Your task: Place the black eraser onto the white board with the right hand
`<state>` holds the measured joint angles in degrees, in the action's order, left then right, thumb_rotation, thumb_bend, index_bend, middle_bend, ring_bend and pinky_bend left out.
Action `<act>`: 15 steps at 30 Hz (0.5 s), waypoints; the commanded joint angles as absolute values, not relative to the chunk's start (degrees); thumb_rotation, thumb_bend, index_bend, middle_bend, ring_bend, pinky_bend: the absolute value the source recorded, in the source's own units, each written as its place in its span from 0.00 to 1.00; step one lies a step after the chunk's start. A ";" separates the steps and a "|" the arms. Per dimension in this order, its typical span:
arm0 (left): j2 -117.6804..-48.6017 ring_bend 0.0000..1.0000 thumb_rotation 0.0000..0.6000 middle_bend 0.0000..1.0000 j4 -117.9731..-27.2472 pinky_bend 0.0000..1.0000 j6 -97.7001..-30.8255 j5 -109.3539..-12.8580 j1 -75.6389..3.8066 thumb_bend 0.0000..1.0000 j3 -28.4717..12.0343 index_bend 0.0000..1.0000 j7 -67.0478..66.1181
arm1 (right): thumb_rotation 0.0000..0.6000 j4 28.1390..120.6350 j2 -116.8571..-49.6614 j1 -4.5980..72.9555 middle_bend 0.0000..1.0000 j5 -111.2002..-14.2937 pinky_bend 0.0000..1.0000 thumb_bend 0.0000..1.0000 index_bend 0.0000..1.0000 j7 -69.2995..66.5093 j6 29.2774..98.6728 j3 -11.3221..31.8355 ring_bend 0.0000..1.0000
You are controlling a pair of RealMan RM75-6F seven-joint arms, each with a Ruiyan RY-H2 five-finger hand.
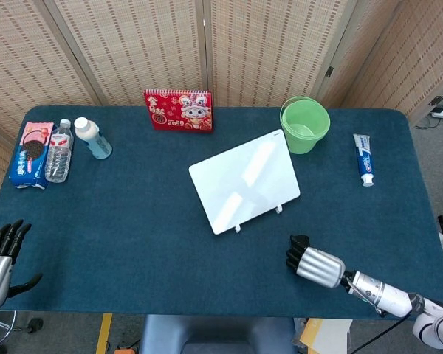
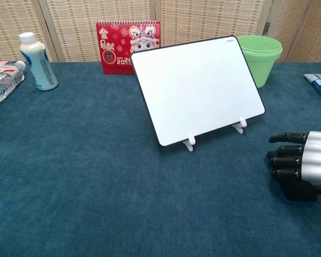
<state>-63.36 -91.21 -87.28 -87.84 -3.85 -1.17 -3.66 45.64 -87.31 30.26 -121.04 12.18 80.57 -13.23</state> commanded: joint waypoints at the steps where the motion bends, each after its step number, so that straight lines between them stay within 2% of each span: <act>1: -63.31 0.04 1.00 0.07 -91.18 0.05 -87.43 -87.62 -3.75 0.20 -1.33 0.00 -3.53 | 1.00 45.18 -87.80 30.23 0.49 -120.87 0.24 0.25 0.51 12.46 81.15 -13.37 0.46; 7: -63.29 0.04 1.00 0.07 -91.09 0.05 -87.39 -87.34 -3.78 0.20 -1.55 0.00 -3.49 | 1.00 44.89 -87.77 30.13 0.51 -120.64 0.27 0.25 0.55 13.35 83.04 -13.30 0.48; 10: -63.24 0.04 1.00 0.07 -91.12 0.05 -87.61 -87.61 -3.67 0.20 -1.47 0.00 -3.35 | 1.00 46.36 -86.79 29.48 0.51 -119.82 0.28 0.25 0.55 13.94 88.77 -11.32 0.48; 15: -63.27 0.04 1.00 0.07 -91.30 0.05 -87.62 -87.69 -3.63 0.20 -1.43 0.00 -3.44 | 1.00 50.10 -86.51 28.44 0.51 -116.65 0.28 0.25 0.55 17.36 93.43 -7.02 0.48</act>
<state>-63.27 -91.30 -87.62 -87.70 -3.64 -1.44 -3.44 48.16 -86.76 29.13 -118.35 15.16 91.69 -9.10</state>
